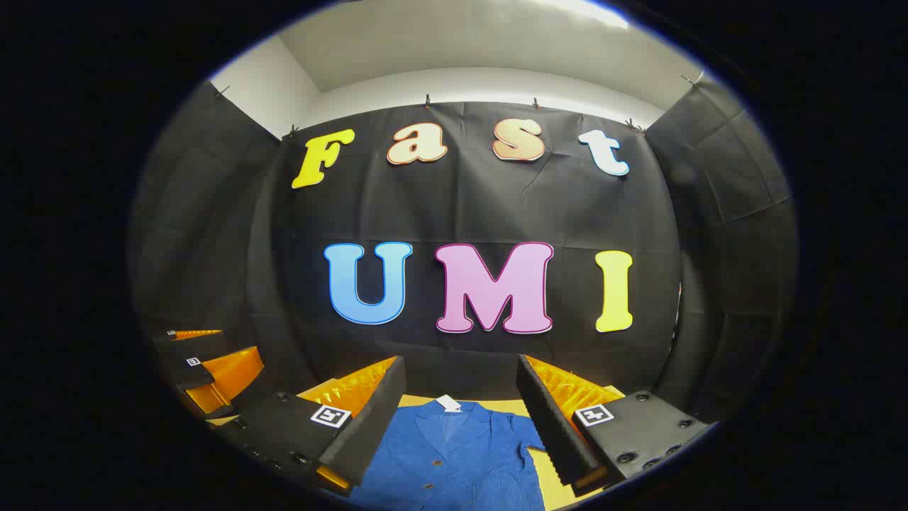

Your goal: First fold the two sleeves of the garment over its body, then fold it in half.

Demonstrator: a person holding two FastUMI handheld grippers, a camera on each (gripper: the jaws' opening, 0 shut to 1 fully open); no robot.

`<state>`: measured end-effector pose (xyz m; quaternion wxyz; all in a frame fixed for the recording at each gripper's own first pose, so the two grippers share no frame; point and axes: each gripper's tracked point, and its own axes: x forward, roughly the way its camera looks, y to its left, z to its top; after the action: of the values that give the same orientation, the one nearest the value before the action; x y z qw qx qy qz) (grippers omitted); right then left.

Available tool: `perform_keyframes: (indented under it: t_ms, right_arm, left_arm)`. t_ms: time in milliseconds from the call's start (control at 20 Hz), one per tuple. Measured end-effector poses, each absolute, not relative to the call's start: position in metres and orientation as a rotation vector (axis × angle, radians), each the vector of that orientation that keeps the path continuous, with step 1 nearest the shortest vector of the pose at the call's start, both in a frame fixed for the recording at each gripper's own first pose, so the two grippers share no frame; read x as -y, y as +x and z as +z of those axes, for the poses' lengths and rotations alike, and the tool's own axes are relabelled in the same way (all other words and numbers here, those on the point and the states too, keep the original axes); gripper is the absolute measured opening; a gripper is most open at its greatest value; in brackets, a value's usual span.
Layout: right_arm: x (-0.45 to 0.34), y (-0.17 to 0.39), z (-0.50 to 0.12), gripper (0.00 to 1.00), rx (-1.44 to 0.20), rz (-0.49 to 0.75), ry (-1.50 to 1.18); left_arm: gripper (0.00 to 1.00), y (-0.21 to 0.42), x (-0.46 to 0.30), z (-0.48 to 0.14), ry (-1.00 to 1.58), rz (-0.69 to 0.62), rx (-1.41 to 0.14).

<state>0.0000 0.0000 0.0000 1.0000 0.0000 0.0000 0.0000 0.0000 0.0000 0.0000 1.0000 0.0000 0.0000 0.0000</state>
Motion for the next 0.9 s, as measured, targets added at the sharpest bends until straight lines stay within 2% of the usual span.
perform_keyframes:
  t_ms: [500,900]
  right_arm:
    - [0.014,0.009,-0.007,0.99,-0.011,-0.028,0.016]
    - [0.016,0.009,-0.006,0.99,-0.009,-0.041,0.017]
  left_arm:
    - [0.78,0.023,0.003,0.001,0.001,0.0,-0.003]
    - [0.78,0.026,0.014,0.0,-0.004,-0.05,-0.008]
